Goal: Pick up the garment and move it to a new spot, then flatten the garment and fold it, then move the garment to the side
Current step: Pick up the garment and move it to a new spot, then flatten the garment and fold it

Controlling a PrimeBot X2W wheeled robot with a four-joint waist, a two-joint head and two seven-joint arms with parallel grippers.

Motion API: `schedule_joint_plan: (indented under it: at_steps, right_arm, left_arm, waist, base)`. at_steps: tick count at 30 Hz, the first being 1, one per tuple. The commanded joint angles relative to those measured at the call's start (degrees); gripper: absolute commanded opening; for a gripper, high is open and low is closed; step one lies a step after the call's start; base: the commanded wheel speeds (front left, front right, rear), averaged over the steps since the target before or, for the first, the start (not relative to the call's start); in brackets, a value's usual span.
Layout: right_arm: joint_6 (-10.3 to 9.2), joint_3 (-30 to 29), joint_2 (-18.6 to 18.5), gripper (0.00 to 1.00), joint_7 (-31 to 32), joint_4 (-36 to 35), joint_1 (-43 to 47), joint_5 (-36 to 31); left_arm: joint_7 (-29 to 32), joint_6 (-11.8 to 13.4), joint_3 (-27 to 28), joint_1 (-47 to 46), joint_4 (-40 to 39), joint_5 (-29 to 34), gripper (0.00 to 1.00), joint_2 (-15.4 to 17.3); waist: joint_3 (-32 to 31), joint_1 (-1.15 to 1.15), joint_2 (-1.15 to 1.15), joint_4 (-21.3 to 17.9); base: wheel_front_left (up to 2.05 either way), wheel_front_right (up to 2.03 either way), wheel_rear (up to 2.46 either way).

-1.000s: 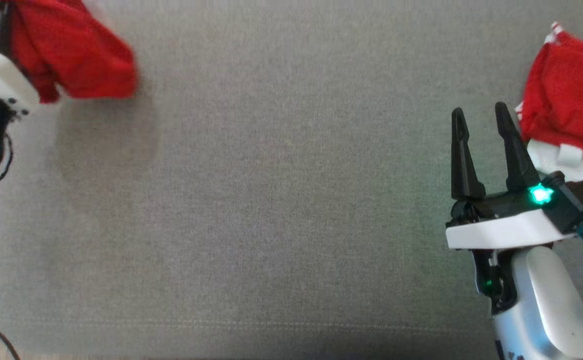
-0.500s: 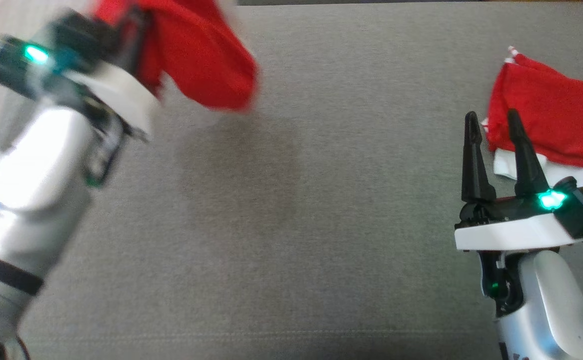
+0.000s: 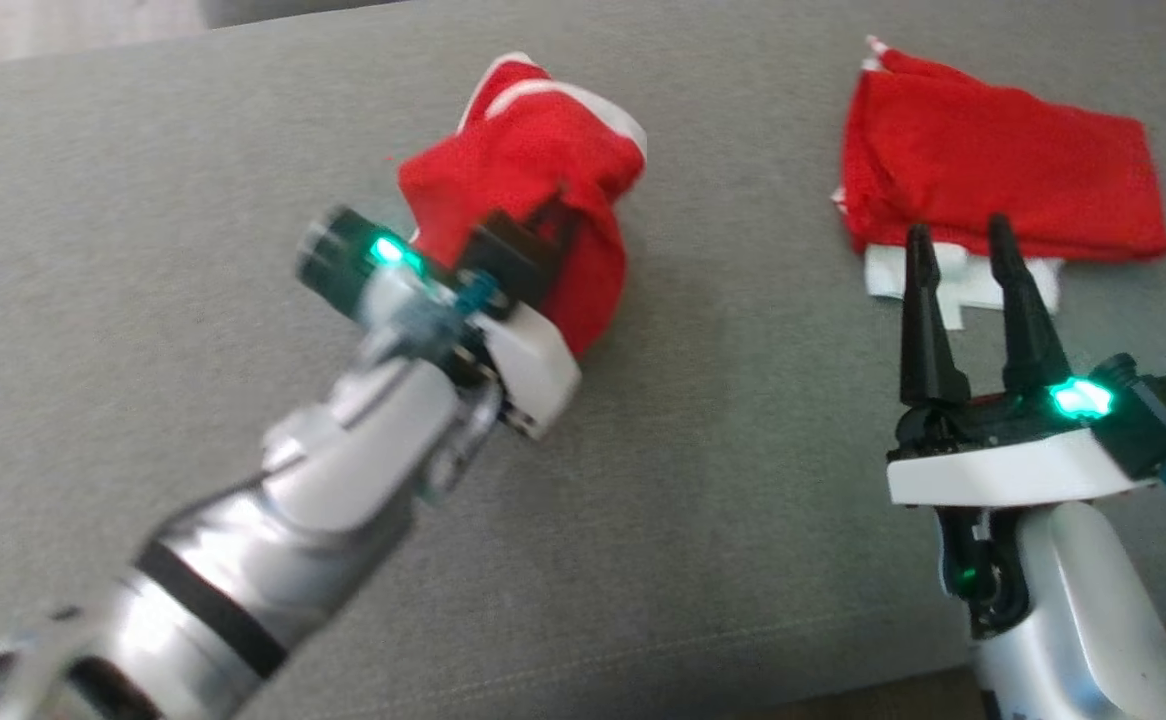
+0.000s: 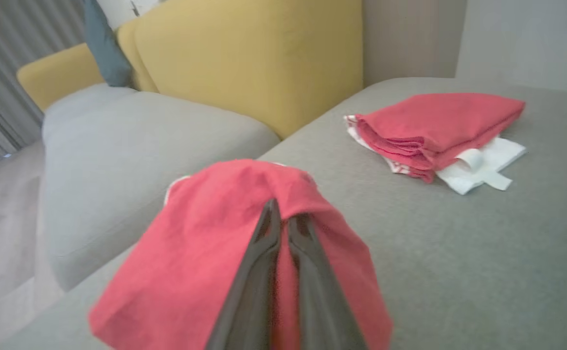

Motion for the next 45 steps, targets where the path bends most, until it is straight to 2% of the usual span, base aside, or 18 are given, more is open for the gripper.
schedule_joint_plan:
  at_steps: [1,2,6,10,16,21,28,31,35,39,45]
  right_arm:
    - [0.37,2.2,0.0,1.0,-0.6,-2.6,-0.1,0.6]
    - [0.37,2.7,0.0,1.0,-0.6,-3.0,0.2,0.8]
    - [0.37,4.4,0.0,1.0,-0.6,-4.1,1.8,1.4]
    - [0.37,5.1,0.0,1.0,-0.6,-4.6,3.0,1.5]
    - [0.37,4.7,0.0,1.0,-0.6,-4.5,3.6,0.8]
    - [0.37,3.5,0.0,1.0,-0.6,-3.6,4.1,-0.4]
    - [0.37,1.2,0.0,1.0,-0.6,-2.0,4.5,-1.7]
    - [0.37,0.3,0.0,1.0,-0.6,-1.2,4.8,-2.3]
    - [0.37,-0.2,0.0,1.0,-0.4,0.2,5.2,-3.1]
    - [0.37,-0.8,0.0,1.0,0.0,1.1,5.5,-3.5]
    - [0.37,-0.1,0.0,1.0,2.0,2.0,3.6,-4.4]
  left_arm:
    - [-0.2,0.5,1.5,-0.9,-0.4,-0.4,0.32,-0.9]
    - [-0.4,0.4,1.2,-0.3,0.1,-0.7,1.0,-1.9]
    - [-1.5,0.1,0.8,1.1,1.8,-1.8,1.0,-4.5]
    - [-3.5,0.3,2.9,1.9,2.1,-3.3,1.0,-4.3]
    - [-5.4,1.6,8.6,3.3,-1.8,-5.0,1.0,-1.1]
    - [-5.6,2.8,14.8,7.9,-9.1,-4.7,1.0,3.4]
    - [-5.6,3.6,22.1,17.8,-17.4,-3.7,1.0,5.4]
    - [-5.6,3.3,25.9,23.7,-20.5,-2.6,1.0,5.1]
    - [-5.6,2.4,31.3,31.0,-23.5,-1.1,1.0,2.9]
    - [-5.6,0.4,34.4,35.0,-24.3,1.4,1.0,0.5]
    - [-5.6,-3.4,37.2,35.7,-23.5,4.5,1.0,-2.7]
  waist:
    - [0.7,0.0,0.0,-2.1]
    - [0.9,0.0,0.0,-2.5]
    - [1.3,0.0,0.0,-3.3]
    - [1.5,0.0,0.0,-2.5]
    - [0.3,0.0,0.0,0.8]
    - [-1.8,0.0,0.0,5.1]
    - [-3.9,0.0,0.0,9.0]
    - [-4.8,0.0,0.0,10.4]
    - [-5.7,0.0,0.0,11.6]
    - [-5.8,0.0,0.0,12.7]
    - [-5.0,0.0,0.0,14.8]
  base:
    - [0.0,0.0,0.0]
    - [0.0,0.0,0.0]
    - [0.0,0.0,0.0]
    - [0.0,0.0,0.0]
    - [0.0,0.0,0.0]
    - [0.0,0.0,0.0]
    - [0.0,0.0,0.0]
    - [0.0,0.0,0.0]
    - [0.0,0.0,0.0]
    - [0.0,0.0,0.0]
    - [0.0,0.0,0.0]
